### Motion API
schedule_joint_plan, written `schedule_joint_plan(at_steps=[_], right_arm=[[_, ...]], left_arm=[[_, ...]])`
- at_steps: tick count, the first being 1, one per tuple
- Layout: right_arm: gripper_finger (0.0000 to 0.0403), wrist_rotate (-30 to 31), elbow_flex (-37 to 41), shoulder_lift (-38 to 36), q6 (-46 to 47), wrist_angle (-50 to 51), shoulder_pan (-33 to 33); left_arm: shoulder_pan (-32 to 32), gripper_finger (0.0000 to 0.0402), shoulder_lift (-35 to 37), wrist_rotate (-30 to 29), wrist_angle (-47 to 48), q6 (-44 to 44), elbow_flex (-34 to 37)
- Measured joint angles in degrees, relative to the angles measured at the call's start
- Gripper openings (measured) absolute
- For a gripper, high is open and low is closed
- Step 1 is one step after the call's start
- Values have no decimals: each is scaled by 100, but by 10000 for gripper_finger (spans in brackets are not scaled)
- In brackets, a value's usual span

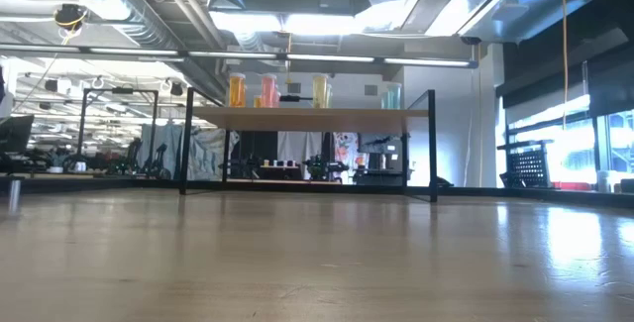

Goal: Pick and place medicine bottles onto shelf by color
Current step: Put the blue pill bottle on the shelf aligned with the other blue pill bottles

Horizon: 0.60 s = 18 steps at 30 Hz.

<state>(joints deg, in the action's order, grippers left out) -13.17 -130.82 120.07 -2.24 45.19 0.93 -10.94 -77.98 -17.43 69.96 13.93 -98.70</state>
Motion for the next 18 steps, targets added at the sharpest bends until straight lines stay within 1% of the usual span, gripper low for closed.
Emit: schedule_joint_plan(at_steps=[8,18], right_arm=[[116,0,0,0,-2,27,2],[116,8,0,-119,-115,123,9]], left_arm=[[0,167,139,7,-3,-56,-4],[-2,167,547,8,2,101,2]])
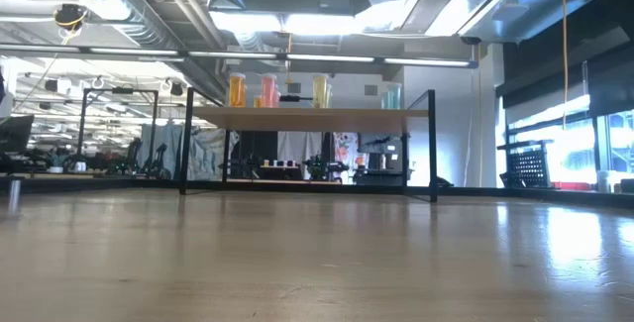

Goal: Pick and place medicine bottles onto shelf by color
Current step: Put the blue pill bottle on the shelf aligned with the other blue pill bottles

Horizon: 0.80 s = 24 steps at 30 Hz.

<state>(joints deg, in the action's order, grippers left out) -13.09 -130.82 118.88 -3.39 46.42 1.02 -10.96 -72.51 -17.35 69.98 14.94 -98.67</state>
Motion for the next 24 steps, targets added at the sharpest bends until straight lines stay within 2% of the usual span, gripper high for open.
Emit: schedule_joint_plan(at_steps=[6,17,22,24], right_arm=[[116,118,0,-418,-64,236,11],[116,1207,-3,-1450,-280,1313,-25],[116,1773,-4,-1690,-160,1893,-37],[116,1820,-4,-1733,-129,2014,-31]], left_arm=[[-56,167,276,-149,30,104,1],[-63,167,531,-214,-12,118,-2],[-63,167,524,-212,-1,96,-2],[-63,167,521,-214,2,27,-1]])
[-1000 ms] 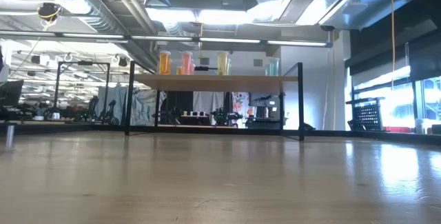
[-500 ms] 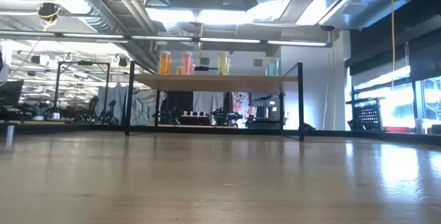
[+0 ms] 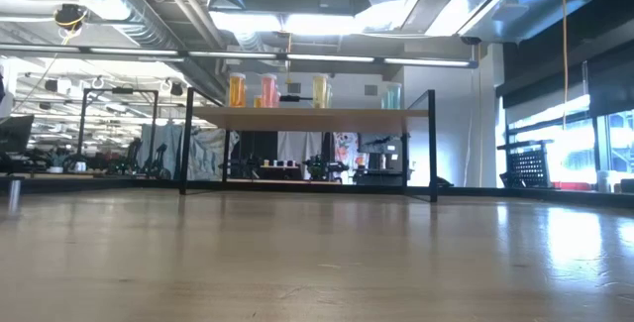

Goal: Pick and place medicine bottles onto shelf by color
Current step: Put the blue pill bottle on the shelf aligned with the other blue pill bottles

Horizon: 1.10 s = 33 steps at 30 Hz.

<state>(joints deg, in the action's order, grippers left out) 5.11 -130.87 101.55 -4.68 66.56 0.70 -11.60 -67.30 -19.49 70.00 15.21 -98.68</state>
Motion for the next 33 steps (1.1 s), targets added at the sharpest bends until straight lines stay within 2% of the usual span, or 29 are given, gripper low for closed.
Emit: schedule_joint_plan(at_steps=[4,10,18,28,31,33], right_arm=[[116,20,0,-21,26,240,-22],[116,720,3,-48,502,1033,-14],[116,1207,4,-223,1106,1865,-43],[116,1782,10,-491,1355,1956,-304],[116,1976,339,-830,1455,1779,-336],[116,1991,838,-1167,1539,1417,-334]], left_arm=[[-2,167,-1,-97,0,-135,-1],[-2,167,81,-105,2,-87,1],[-2,167,97,-229,4,-223,3],[-1,167,102,-243,29,-233,3],[0,167,102,-242,64,-233,3],[0,167,102,-242,130,-233,3]])
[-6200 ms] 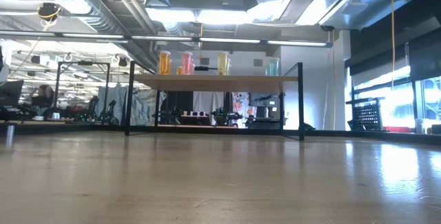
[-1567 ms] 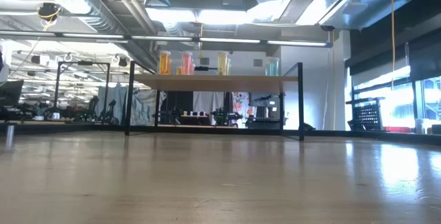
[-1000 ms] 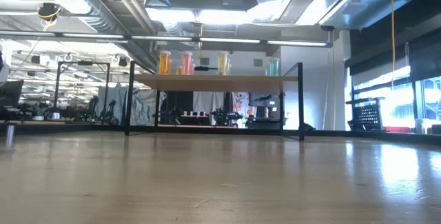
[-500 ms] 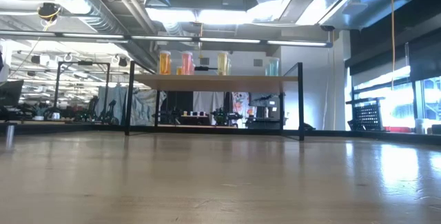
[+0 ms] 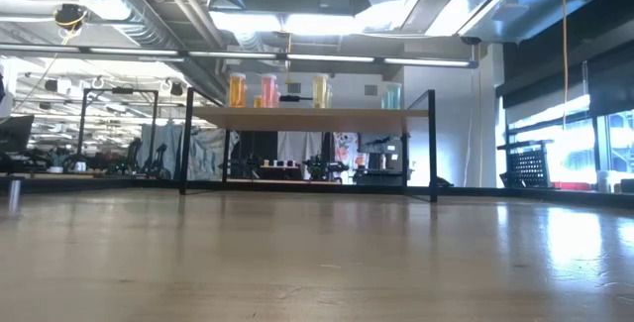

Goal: Pick and place medicine bottles onto shelf by color
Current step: Put the blue pill bottle on the shelf aligned with the other blue pill bottles

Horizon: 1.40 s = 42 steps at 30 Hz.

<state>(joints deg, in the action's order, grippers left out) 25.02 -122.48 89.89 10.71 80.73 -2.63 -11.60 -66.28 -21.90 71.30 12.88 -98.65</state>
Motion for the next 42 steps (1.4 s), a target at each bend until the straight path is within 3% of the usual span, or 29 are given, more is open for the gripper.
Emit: schedule_joint_plan(at_steps=[8,15,24,30,39,42], right_arm=[[116,-90,2938,-1512,-230,-3606,0],[116,19,5152,-1823,-582,-6851,24],[116,1589,7154,-1843,-435,-10068,-116],[116,2836,8121,-1810,-345,-11437,-392],[116,3306,8417,-1176,-309,-11760,-409],[116,3742,8383,-938,73,-11809,-394]], left_arm=[[0,167,0,-295,5,-11,0],[0,167,0,-437,3,-9,0],[0,167,0,-447,-1,-5,0],[0,167,0,-461,-41,-4,0],[7,167,-25,-765,-105,-2,0],[7,167,-24,-764,-156,0,0]])
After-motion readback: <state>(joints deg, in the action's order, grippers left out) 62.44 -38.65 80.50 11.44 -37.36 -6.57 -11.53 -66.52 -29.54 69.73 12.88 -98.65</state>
